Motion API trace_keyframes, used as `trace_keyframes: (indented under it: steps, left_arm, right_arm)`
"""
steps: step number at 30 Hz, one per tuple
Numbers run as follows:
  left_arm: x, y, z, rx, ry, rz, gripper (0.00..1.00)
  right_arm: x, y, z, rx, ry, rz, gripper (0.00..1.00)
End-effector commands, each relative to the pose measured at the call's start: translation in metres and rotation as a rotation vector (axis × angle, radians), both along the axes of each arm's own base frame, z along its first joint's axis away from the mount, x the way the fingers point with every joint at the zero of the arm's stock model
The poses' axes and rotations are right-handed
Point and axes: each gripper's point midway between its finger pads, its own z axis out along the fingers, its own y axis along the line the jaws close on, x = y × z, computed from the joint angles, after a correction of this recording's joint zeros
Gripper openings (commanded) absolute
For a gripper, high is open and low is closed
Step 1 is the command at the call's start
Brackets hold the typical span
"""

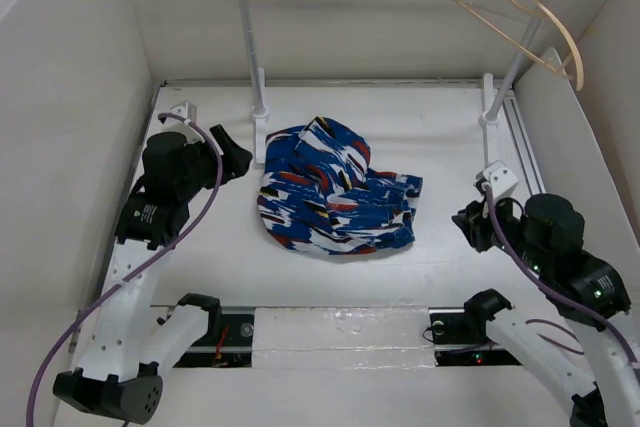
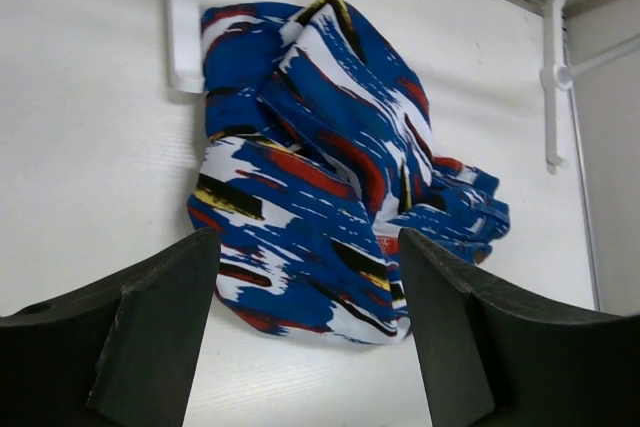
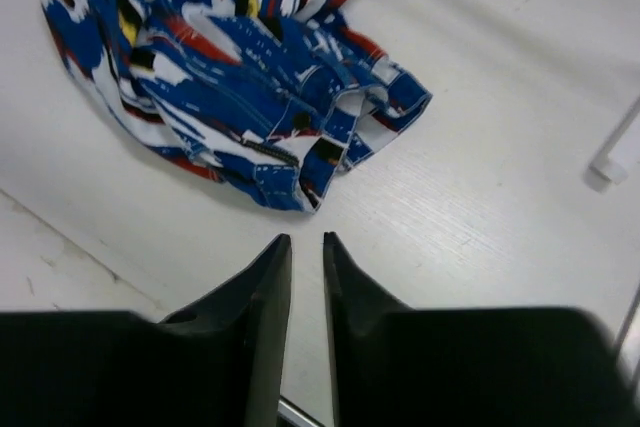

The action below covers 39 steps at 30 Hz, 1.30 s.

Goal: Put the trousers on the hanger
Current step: Flatten out the trousers at the center of the board.

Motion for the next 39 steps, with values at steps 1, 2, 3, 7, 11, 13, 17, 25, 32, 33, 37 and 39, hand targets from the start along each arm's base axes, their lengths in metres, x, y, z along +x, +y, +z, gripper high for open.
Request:
trace_keyframes:
  steps: [1,2,3,7,11,13,17,25,32,33,37,39]
  left_arm:
    - [-0.001,0.018,-0.010,0.026,0.026,0.105,0.69]
    - [0.001,0.026,-0.019,0.041,0.053,0.148,0.67]
    - [0.000,0.026,-0.027,0.031,0.080,0.159,0.65]
    - [-0.001,0.067,-0.084,0.057,0.268,0.355,0.53]
    - [-0.004,0.057,-0.154,-0.066,0.449,0.307,0.47]
    - [0.002,0.043,-0.161,-0.144,0.421,0.262,0.64]
    - [-0.004,0.015,-0.198,-0.166,0.493,0.195,0.70]
    - [-0.009,-0.006,-0.244,-0.203,0.590,0.136,0.69]
    - [-0.010,-0.026,-0.266,-0.192,0.647,0.091,0.37]
    - [-0.006,-0.026,-0.261,-0.195,0.630,0.092,0.18]
    - [0.020,-0.007,-0.204,-0.123,0.508,0.176,0.00]
    - [0.042,0.001,-0.122,-0.116,0.306,0.196,0.00]
  right_arm:
    - [0.001,0.013,-0.027,0.010,0.075,0.048,0.19]
    - [0.001,0.015,-0.032,0.008,0.089,0.056,0.00]
    - [0.002,0.017,-0.036,0.006,0.102,0.061,0.00]
    - [0.013,0.022,-0.058,-0.016,0.157,0.054,0.06]
    - [0.030,0.034,-0.092,-0.034,0.235,0.061,0.71]
    - [0.044,0.040,-0.099,-0.028,0.222,0.054,0.78]
    - [0.060,0.061,-0.141,-0.034,0.335,0.104,0.81]
    - [0.071,0.085,-0.201,-0.009,0.498,0.160,0.75]
    - [0.065,0.084,-0.226,0.030,0.534,0.114,0.54]
    - [0.069,0.083,-0.226,0.023,0.528,0.102,0.35]
    - [0.084,0.073,-0.179,-0.030,0.450,0.058,0.00]
    - [0.098,0.071,-0.107,0.005,0.294,0.042,0.00]
